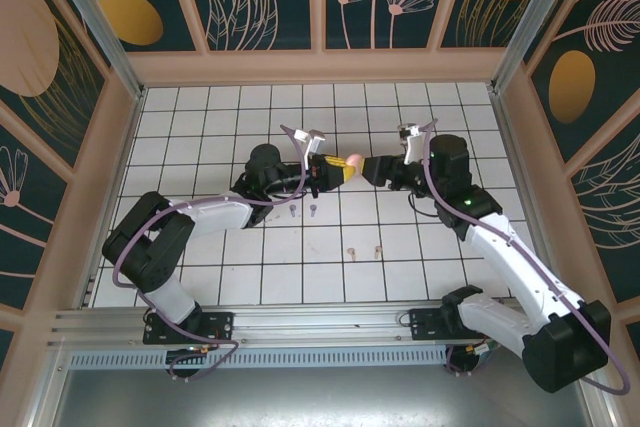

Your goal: Insert wireless bluetooth earbuds into charging case

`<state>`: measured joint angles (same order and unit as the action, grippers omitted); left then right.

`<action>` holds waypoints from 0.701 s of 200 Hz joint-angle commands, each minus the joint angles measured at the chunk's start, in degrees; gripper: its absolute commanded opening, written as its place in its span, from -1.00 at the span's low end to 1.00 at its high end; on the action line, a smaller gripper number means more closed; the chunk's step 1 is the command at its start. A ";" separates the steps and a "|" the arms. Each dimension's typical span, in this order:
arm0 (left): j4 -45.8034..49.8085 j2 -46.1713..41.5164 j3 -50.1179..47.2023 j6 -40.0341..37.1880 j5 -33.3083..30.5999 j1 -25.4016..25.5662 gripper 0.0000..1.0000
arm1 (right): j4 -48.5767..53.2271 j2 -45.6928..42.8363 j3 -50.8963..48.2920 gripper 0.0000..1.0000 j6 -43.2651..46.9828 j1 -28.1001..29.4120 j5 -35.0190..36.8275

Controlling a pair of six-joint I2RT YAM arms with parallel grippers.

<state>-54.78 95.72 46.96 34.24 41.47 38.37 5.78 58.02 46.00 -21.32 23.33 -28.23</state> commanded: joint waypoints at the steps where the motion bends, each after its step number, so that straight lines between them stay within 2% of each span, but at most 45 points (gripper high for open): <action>1: 0.03 -1.26 1.90 -1.24 1.29 0.11 -1.00 | -3.12 0.82 -0.83 0.28 1.28 0.09 -2.11; 80: 0.12 -1.85 2.35 -1.10 1.51 0.13 -1.00 | -3.63 5.03 -0.88 0.20 1.28 -0.40 2.30; 140: -0.85 -3.35 1.04 -0.93 1.35 0.10 -1.00 | -2.71 6.94 -1.61 0.04 -1.55 -6.45 5.85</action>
<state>-52.40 95.35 47.81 34.06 41.17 38.26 3.44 64.01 45.58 -21.65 19.40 -25.54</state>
